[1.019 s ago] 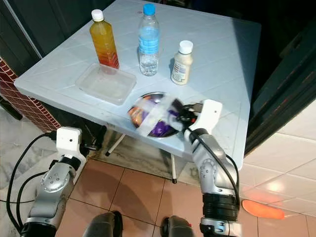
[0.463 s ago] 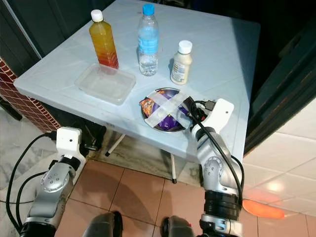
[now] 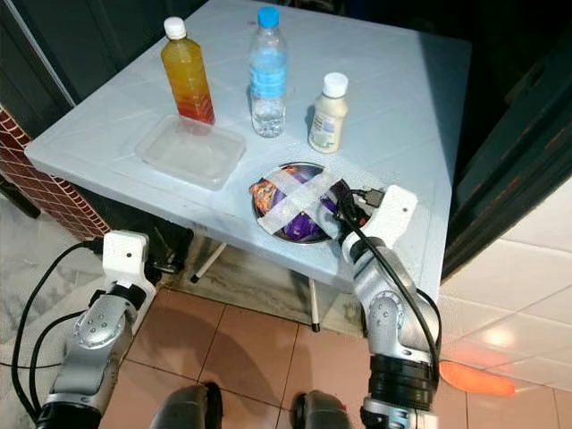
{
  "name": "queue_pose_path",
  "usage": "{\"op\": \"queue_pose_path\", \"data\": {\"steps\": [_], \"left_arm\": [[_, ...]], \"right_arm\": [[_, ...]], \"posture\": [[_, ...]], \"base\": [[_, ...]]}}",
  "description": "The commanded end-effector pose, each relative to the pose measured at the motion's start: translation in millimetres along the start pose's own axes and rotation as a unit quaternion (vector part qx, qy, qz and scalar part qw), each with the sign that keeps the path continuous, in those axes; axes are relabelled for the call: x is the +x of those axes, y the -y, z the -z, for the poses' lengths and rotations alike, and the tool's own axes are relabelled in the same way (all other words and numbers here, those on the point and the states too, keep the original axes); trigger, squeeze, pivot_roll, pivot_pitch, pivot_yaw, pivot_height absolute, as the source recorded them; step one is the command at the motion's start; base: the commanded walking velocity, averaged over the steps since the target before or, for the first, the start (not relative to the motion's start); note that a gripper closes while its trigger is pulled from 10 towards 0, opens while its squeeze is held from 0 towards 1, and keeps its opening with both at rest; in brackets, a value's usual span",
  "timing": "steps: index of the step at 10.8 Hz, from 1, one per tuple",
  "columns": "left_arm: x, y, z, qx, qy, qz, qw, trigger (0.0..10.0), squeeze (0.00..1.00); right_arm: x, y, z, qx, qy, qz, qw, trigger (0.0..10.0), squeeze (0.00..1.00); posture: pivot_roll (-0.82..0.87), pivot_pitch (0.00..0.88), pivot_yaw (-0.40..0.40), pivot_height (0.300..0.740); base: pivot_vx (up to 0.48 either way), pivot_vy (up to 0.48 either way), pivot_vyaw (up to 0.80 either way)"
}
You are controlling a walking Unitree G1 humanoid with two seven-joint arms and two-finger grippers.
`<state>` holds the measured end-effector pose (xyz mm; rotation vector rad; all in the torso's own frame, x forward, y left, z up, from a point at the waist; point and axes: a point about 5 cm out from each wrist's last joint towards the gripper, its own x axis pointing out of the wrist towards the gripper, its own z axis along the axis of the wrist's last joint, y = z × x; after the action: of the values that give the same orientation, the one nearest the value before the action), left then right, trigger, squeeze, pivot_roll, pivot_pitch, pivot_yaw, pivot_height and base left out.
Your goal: Restocking fridge
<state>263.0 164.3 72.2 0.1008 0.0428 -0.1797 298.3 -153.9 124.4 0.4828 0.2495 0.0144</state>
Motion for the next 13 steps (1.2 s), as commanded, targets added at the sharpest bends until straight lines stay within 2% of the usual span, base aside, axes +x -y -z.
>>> {"op": "queue_pose_path", "data": {"steps": [1,4,7,8,9,13], "left_arm": [[-2.1,-0.2,1.5,0.002,-0.004,0.002,1.000,10.0,0.00],[-2.3,-0.2,1.5,0.002,-0.004,0.000,1.000,10.0,0.00],[-1.6,0.6,2.3,0.002,-0.005,0.003,1.000,10.0,0.00],[-1.6,0.8,2.4,0.002,-0.005,0.002,1.000,10.0,0.00],[-1.4,0.7,2.0,0.002,-0.005,0.000,1.000,10.0,0.00],[-0.4,0.6,1.7,0.003,-0.005,0.001,1.000,10.0,0.00]], "right_arm": [[-2.1,-2.2,-0.9,0.003,-0.001,-0.003,1.000,10.0,1.00],[1.2,-3.2,1.3,0.017,-0.017,-0.004,1.000,10.0,1.00],[9.8,2.2,4.6,0.016,-0.067,0.003,0.998,10.0,1.00],[11.2,4.8,3.4,0.015,-0.069,0.009,0.997,0.0,1.00],[12.1,6.1,3.7,0.019,-0.075,0.015,0.997,0.0,0.00],[13.2,13.5,8.3,0.035,-0.093,0.052,0.994,0.0,0.00]], "posture": [[-0.01,0.129,0.033,0.740],[-0.01,0.124,0.029,0.740],[-0.01,0.115,0.025,0.740],[-0.01,0.115,0.024,0.740],[0.00,0.116,0.022,0.740],[-0.01,0.115,0.027,0.740]], "base": [[0.000,0.000,0.00],[0.000,0.000,0.00],[0.000,0.000,0.00],[0.000,0.000,0.00],[0.000,0.000,0.00],[0.000,0.000,0.00]]}}
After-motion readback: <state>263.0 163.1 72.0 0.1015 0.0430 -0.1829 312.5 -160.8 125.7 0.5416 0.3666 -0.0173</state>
